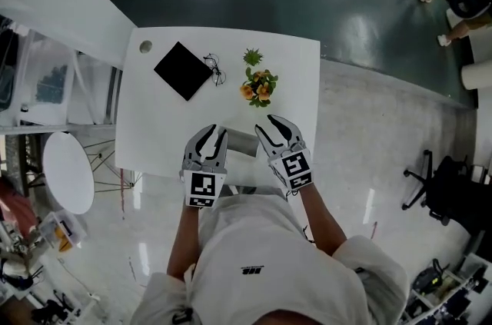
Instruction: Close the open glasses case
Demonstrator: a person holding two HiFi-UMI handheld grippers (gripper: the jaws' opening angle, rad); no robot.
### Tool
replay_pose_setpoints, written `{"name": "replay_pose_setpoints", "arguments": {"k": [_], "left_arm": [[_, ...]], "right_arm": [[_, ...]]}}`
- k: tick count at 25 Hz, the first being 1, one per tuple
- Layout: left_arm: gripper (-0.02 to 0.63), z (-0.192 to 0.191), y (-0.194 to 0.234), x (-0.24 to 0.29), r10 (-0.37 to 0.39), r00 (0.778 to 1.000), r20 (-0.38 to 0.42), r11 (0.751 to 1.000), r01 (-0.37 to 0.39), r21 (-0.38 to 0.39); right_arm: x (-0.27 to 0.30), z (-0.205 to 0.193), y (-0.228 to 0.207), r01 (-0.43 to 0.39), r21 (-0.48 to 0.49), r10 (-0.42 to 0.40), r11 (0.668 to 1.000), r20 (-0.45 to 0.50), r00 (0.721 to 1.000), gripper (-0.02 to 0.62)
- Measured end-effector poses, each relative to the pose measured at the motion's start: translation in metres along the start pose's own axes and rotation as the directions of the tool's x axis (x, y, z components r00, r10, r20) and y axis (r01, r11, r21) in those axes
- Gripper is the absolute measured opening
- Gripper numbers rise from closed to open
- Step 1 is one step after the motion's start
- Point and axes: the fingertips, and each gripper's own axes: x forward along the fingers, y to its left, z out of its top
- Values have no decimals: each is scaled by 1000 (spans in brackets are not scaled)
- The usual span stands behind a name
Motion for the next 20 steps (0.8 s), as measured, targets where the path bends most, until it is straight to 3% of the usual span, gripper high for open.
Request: {"name": "replay_pose_setpoints", "arguments": {"k": [11,20], "left_arm": [[110,-49,-12,18,-114,992,-54,993,112,-40],[104,-82,-28,32,-213,972,-95,977,213,-19]], "right_arm": [[27,-34,1,10,-4,-10,1000,-97,995,155],[37,-54,4,25,13,-23,1000,-144,989,153]]}}
